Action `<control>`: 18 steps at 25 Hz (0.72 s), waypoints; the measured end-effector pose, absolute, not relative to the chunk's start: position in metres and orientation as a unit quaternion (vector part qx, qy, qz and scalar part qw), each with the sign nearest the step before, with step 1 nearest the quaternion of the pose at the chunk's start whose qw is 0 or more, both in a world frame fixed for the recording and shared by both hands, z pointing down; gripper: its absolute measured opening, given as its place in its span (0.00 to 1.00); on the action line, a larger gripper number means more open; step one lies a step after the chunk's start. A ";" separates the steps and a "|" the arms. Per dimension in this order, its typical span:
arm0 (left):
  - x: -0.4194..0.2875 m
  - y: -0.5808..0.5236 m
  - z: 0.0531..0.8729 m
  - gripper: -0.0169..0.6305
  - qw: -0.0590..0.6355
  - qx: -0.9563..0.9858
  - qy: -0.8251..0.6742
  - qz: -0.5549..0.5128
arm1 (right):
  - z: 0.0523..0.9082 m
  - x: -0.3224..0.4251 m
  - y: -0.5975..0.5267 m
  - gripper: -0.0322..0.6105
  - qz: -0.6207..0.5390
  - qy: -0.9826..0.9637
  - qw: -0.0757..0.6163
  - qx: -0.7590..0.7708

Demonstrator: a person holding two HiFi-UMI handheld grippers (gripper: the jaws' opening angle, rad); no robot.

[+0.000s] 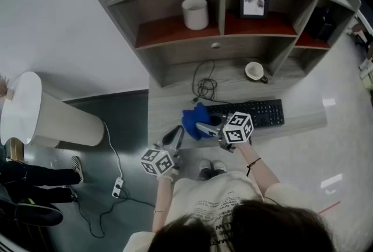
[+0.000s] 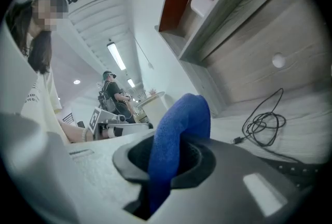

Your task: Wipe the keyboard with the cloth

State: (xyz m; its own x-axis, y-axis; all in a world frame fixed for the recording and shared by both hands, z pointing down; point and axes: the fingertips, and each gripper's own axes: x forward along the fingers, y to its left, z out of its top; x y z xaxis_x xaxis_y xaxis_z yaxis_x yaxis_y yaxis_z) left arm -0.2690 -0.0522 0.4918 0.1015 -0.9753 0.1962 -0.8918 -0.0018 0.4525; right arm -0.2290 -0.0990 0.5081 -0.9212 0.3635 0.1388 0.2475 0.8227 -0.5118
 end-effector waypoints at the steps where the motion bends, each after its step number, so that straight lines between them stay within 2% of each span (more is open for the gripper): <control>1: -0.267 -0.054 0.486 0.02 0.229 0.707 -0.664 -0.082 | 0.501 -0.226 -0.101 0.13 0.245 -0.950 0.109 -0.162; 10: -0.246 -0.067 0.448 0.02 0.164 0.735 -0.655 -0.067 | 0.458 -0.199 -0.125 0.13 0.173 -0.970 0.083 -0.152; 18: -0.227 -0.069 0.441 0.02 0.136 0.736 -0.660 -0.064 | 0.440 -0.178 -0.134 0.13 0.138 -0.978 0.059 -0.145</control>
